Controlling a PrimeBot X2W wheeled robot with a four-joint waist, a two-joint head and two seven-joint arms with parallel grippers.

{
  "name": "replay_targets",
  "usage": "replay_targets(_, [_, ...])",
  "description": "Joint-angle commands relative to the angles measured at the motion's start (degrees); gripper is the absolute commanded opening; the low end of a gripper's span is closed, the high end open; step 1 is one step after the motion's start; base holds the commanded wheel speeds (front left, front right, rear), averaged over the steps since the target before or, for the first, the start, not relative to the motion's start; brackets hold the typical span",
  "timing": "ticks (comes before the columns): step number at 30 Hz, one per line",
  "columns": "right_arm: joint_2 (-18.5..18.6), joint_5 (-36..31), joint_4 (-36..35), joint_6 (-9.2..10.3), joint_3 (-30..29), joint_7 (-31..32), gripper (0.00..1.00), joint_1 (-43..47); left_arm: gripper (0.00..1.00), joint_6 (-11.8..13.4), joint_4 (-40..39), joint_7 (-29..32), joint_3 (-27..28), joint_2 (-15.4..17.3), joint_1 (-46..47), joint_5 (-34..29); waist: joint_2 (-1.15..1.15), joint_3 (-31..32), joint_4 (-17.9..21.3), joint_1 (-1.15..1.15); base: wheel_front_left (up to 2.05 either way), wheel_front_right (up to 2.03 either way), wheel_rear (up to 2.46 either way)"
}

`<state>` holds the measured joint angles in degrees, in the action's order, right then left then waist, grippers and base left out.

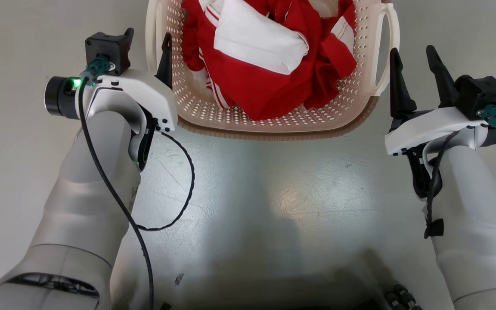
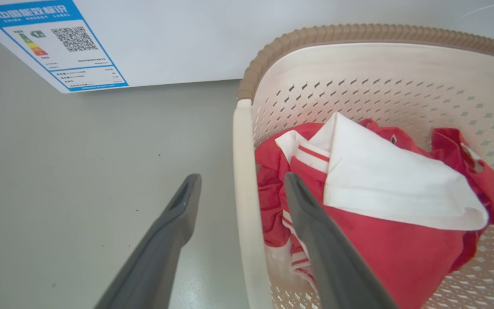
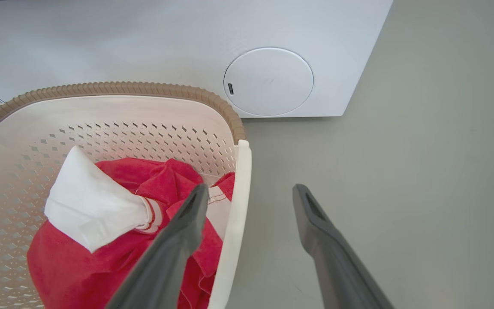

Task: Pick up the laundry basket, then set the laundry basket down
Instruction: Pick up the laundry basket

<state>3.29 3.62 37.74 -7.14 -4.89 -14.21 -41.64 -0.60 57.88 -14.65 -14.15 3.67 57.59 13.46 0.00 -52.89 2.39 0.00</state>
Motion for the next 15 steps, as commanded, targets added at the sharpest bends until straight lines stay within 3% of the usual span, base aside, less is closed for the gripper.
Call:
replay_targets(1, [-0.41, 0.48, -0.5, -0.35, 1.58, -0.79, 1.0, 0.59, 1.0, -0.21, -0.18, -0.34, 0.38, 1.35, 0.38, -0.79, 0.0, -0.36, -0.1, 0.0, 0.0, 0.0, 0.0])
replay_targets(15, [-0.41, 2.0, 3.65, -0.35, 2.16, -0.79, 1.0, -1.66, 1.0, -0.28, 1.91, -0.35, -1.44, 0.31, 2.43, -1.2, 0.0, -2.77, -0.33, 0.0, 0.0, 0.0, 0.0])
